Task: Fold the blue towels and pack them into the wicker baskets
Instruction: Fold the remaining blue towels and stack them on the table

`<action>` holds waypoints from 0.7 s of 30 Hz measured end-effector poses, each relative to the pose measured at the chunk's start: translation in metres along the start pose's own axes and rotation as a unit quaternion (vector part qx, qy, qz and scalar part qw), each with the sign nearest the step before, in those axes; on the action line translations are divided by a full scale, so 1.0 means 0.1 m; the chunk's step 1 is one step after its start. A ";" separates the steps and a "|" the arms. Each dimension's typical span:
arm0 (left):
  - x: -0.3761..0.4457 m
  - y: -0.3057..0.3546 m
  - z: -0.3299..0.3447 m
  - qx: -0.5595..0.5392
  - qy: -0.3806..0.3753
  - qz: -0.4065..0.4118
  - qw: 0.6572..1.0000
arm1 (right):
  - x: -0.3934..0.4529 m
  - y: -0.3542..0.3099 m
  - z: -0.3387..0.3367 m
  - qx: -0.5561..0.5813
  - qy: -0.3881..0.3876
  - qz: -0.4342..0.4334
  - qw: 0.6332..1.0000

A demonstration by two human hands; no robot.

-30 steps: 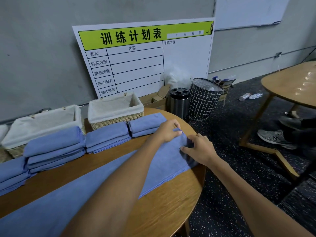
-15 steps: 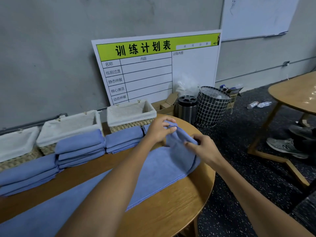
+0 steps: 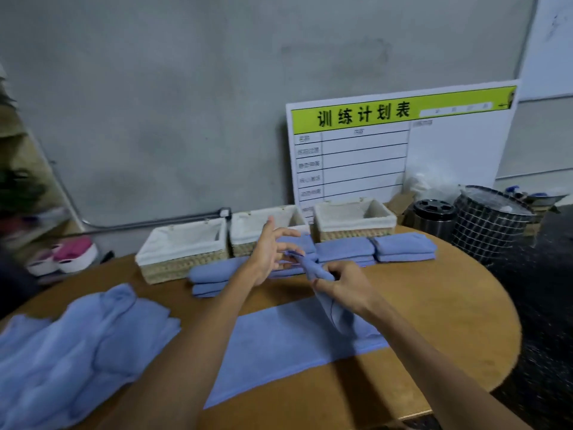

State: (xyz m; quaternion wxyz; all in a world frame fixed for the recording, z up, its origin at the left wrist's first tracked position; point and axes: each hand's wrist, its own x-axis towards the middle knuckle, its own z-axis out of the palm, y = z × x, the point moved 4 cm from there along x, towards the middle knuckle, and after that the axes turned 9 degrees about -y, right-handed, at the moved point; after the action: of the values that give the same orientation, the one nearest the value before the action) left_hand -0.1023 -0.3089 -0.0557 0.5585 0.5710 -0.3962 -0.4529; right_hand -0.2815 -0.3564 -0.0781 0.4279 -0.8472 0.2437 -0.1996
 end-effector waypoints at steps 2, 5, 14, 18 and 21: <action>-0.25 0.01 -0.28 0.010 0.016 -0.003 1.000 | 0.05 -0.18 0.30 0.006 -0.013 -0.016 1.000; -0.56 -0.02 -0.66 0.022 0.039 -0.004 0.999 | 0.12 -0.41 0.70 0.011 -0.042 -0.050 0.998; -1.19 -0.10 -1.37 0.059 0.072 -0.004 0.996 | 0.19 -0.82 1.53 0.026 -0.105 -0.080 0.991; -1.32 -0.23 -1.57 0.095 0.096 -0.016 0.991 | 0.22 -0.88 1.84 0.008 -0.131 -0.084 0.988; -1.37 -0.44 -1.73 0.136 0.116 -0.017 0.984 | 0.21 -0.85 2.07 -0.016 -0.136 -0.064 0.988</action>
State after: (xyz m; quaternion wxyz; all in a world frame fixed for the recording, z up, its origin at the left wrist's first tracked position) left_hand 0.0240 -0.1270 -0.0949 0.5102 0.6965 -0.3773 -0.3351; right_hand -0.1312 -0.1952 -0.1199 0.4299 -0.8870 0.1314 -0.1053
